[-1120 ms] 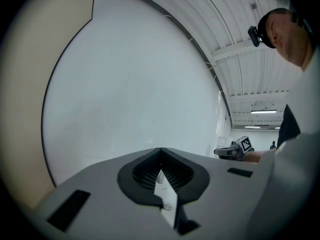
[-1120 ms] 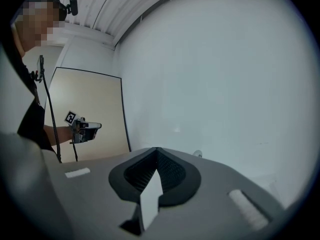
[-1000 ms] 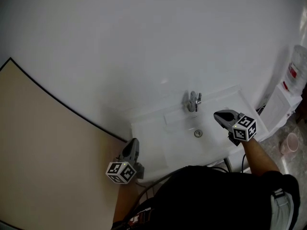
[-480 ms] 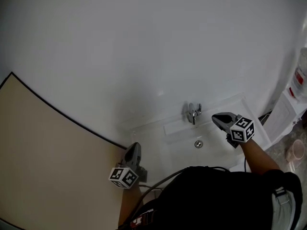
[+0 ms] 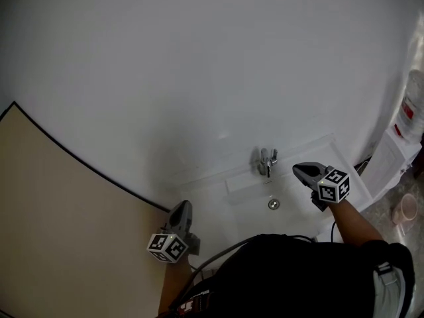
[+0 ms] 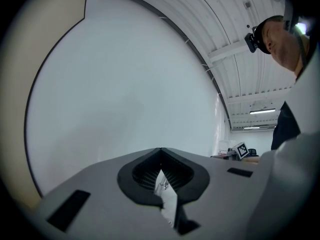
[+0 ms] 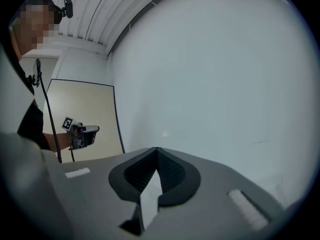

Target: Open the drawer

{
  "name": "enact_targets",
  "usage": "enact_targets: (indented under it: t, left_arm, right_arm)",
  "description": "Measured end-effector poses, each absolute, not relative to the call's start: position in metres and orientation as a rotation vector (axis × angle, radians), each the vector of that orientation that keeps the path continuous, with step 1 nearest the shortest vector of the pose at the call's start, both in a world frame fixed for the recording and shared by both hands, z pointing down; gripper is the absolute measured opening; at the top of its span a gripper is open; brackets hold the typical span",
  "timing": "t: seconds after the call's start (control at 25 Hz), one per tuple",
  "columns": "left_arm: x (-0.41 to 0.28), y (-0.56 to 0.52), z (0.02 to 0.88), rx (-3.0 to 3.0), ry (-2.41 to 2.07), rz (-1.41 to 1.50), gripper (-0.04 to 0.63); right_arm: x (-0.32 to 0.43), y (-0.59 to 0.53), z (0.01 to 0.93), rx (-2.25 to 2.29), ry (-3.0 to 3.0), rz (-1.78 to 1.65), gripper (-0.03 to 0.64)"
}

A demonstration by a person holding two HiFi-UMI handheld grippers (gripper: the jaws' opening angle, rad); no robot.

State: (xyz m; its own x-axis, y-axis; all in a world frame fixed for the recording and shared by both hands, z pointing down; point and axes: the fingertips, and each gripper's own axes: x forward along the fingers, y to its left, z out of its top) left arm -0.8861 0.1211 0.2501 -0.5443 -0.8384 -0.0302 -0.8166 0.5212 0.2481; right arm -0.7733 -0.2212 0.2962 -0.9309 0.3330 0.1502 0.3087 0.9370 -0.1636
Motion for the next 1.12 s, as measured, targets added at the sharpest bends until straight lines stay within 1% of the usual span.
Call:
enact_targets:
  t: [0.28, 1.12]
  left_arm:
    - [-0.885, 0.120, 0.255, 1.468, -2.636, -0.358, 0.001]
    - [-0.888, 0.127, 0.265, 1.427, -2.635, -0.396, 0.002]
  right_arm:
    - [-0.766, -0.230, 0.305, -0.406, -2.898, 0.193, -0.005]
    - [-0.788, -0.210, 0.306, -0.509, -2.870, 0.135, -0.005]
